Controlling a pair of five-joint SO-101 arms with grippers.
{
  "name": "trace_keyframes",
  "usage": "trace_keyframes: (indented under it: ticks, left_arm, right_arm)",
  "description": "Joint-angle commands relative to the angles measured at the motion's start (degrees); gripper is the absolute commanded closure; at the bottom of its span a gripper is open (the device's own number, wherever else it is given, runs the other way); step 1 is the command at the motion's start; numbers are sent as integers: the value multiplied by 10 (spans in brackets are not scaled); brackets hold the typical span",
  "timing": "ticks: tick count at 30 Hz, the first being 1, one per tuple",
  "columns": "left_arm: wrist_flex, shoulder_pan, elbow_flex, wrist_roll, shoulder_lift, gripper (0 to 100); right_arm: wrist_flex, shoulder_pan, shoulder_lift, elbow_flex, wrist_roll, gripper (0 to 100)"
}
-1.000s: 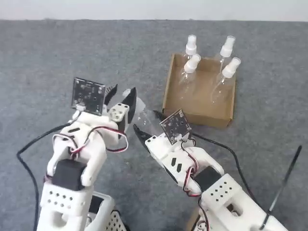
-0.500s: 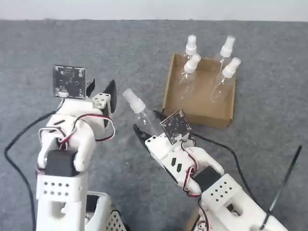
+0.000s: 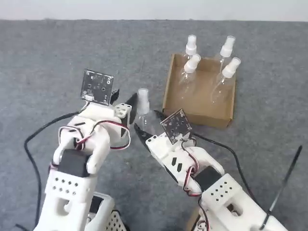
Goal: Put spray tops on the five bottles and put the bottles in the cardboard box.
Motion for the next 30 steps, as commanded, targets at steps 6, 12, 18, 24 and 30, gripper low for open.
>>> trace_keyframes:
  ticks: [6,12,18,24,30]
  left_arm:
    - [47,-77,-58,2,-3,852]
    - [76,-83,12,1,-113,852]
    - [17,-26,163,-28,-256,851]
    - [40,68,196,-49,-315,779]
    - [-4,81,235,-49,-321,743]
  right_arm:
    - [-6,7,-22,-17,-10,993]
    - [82,51,-15,-97,-10,993]
    - [98,97,-7,-177,-9,993]
    - [98,97,94,-276,-11,993]
    - [189,54,166,-375,-13,993]
